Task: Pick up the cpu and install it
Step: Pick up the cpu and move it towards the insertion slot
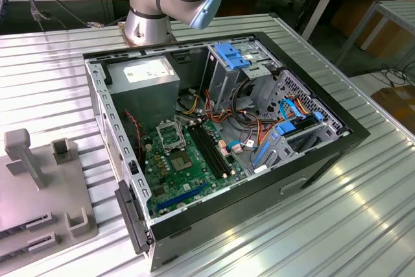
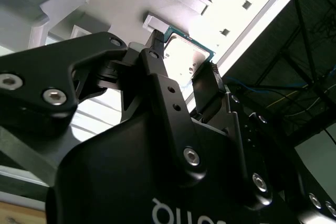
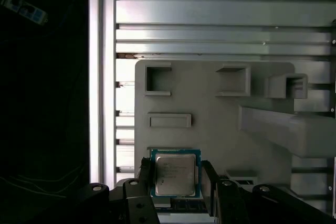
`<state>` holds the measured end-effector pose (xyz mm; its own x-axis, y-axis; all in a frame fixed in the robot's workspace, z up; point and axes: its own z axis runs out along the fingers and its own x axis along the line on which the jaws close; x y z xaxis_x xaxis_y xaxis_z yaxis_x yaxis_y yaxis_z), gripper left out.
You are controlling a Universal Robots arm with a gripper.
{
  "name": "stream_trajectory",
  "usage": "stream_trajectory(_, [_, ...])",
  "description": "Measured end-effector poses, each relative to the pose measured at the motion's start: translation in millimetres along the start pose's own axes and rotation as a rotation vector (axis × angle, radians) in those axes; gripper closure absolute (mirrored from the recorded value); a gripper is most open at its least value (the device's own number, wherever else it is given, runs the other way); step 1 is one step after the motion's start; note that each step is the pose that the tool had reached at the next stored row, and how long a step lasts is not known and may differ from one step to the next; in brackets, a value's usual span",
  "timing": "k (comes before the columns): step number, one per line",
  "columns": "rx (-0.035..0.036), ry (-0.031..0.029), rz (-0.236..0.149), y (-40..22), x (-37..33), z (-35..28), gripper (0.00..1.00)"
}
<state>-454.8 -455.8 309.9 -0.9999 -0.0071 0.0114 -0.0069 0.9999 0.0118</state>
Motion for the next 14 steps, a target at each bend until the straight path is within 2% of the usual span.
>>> stream_trajectory(14, [-0.0001, 0.0, 0.0, 0.1, 0.1, -7.7, 0.53])
